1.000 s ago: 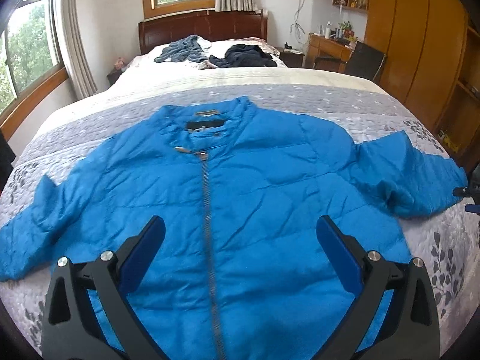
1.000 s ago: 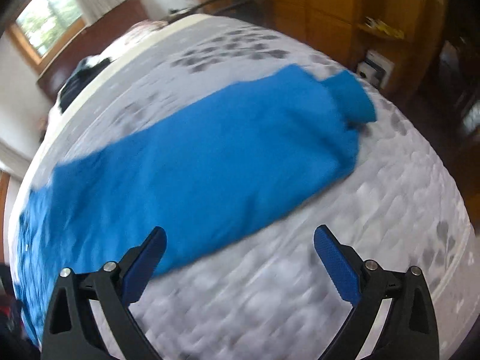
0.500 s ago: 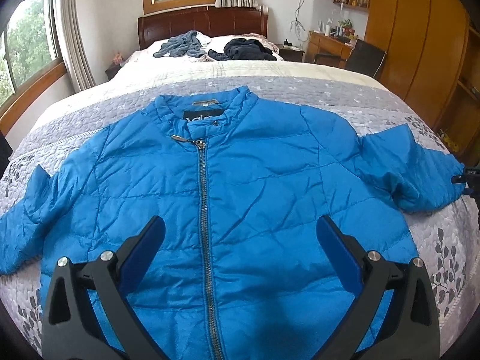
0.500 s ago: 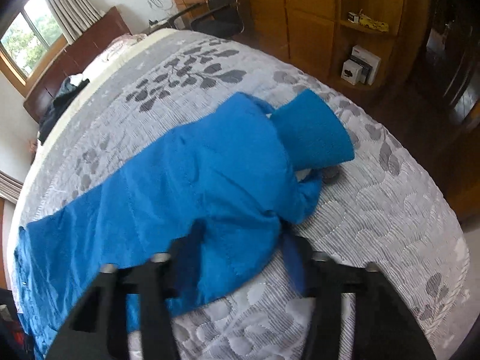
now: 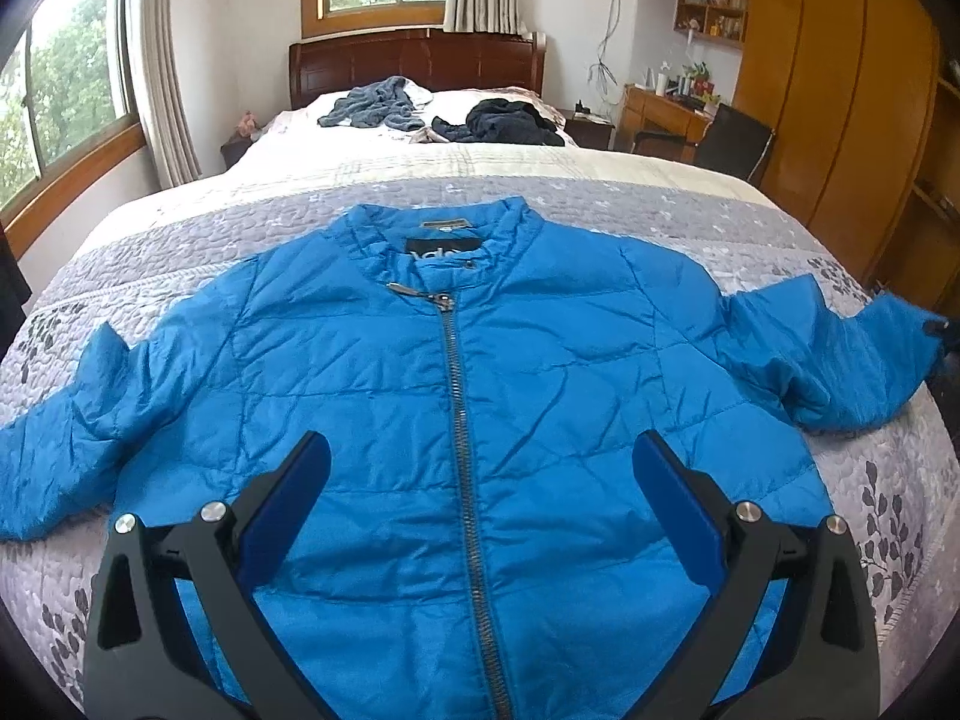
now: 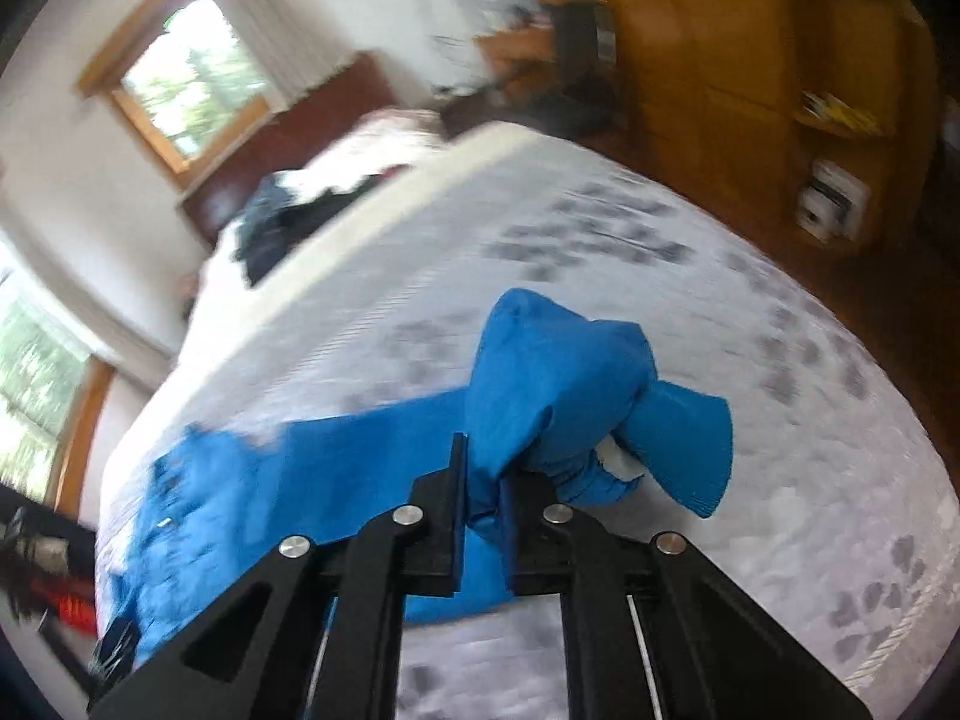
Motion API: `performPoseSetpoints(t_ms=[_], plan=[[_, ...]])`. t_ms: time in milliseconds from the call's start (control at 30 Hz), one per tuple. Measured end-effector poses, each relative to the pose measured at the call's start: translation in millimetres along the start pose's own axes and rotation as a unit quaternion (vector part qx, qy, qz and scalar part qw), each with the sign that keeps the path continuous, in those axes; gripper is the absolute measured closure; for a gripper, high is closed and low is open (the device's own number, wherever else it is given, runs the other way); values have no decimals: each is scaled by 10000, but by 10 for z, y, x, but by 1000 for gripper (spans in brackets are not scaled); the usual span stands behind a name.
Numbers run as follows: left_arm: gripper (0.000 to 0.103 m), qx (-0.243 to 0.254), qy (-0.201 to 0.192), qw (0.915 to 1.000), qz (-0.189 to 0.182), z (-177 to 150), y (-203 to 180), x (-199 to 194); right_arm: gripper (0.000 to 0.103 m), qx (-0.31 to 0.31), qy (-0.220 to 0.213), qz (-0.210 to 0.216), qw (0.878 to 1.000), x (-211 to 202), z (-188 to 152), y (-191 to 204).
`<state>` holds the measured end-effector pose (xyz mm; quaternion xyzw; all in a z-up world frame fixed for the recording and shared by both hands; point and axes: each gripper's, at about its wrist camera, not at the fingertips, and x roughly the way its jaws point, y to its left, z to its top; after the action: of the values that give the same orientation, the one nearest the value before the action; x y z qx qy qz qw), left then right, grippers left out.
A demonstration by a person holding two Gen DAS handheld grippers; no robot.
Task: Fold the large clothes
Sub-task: 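Carry the held sleeve across the jacket front with the right tool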
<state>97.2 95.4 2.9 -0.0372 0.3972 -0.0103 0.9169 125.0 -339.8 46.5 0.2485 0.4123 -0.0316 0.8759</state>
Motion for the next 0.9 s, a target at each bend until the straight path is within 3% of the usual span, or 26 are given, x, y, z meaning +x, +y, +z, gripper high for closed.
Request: performPoseSetpoints(t_ms=[267, 433, 733, 900], plan=[[3, -153, -40, 9998, 82, -38, 266, -69, 94, -1111, 159, 1044, 9882, 32, -282, 1400], [3, -352, -58, 9992, 177, -38, 504, -80, 94, -1705, 345, 1299, 9761, 195, -564, 2090], [3, -612, -89, 9978, 254, -12, 829, -103, 94, -2461, 1016, 1726, 9483, 687, -1212, 2988], [3, -813, -105, 9963, 267, 31, 975, -104, 94, -2759, 1551, 1860, 9302, 1036, -1628, 3279]])
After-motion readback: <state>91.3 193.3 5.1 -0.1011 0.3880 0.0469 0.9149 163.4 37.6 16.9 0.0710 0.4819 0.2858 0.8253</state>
